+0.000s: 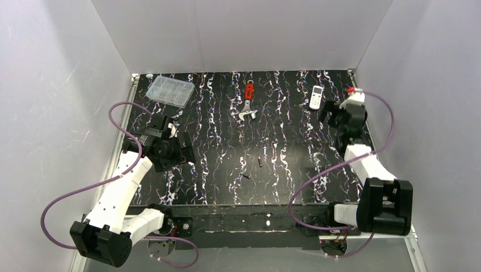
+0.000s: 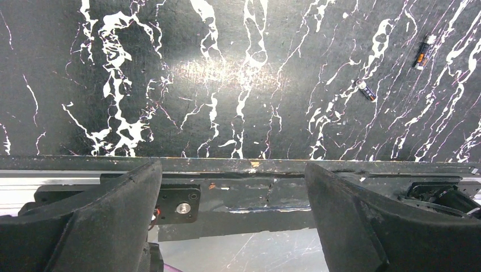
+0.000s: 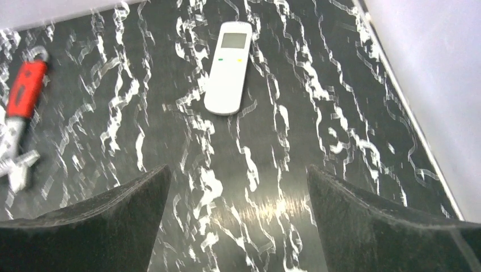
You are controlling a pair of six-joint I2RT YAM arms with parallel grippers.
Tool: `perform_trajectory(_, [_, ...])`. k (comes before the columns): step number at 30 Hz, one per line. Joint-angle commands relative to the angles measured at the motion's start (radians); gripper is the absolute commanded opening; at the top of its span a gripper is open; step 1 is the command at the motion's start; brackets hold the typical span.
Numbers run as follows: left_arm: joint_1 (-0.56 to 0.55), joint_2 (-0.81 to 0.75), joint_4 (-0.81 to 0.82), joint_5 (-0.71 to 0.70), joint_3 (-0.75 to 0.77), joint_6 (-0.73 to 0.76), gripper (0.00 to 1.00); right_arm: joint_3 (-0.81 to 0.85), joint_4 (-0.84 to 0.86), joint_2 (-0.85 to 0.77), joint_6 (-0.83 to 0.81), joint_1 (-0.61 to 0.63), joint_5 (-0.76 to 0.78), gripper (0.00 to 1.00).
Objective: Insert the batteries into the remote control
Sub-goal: Pick up the remote control from the center of the board.
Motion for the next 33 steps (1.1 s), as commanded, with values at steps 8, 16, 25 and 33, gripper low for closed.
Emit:
perform_trajectory(8, [0.003, -0.046, -0.102, -0.028, -0.006, -0.016, 0.98, 0.901, -0.771, 0.489, 0.183, -0.002, -0.142, 0.98])
perform_trajectory(16, [0.004, -0.059, -0.099, -0.030, 0.002, -0.009, 0.98, 1.302, -0.998, 0.887, 0.293, 0.014, -0.128, 0.97])
perform_trajectory(25, [0.004, -0.095, -0.090, -0.071, -0.038, -0.027, 0.98, 1.442, -1.110, 1.043, 0.345, 0.034, 0.002, 0.94])
perform_trajectory(33, [0.003, -0.098, -0.111, -0.090, -0.030, -0.005, 0.98, 1.502, -1.175, 1.110, 0.361, 0.037, 0.042, 0.85])
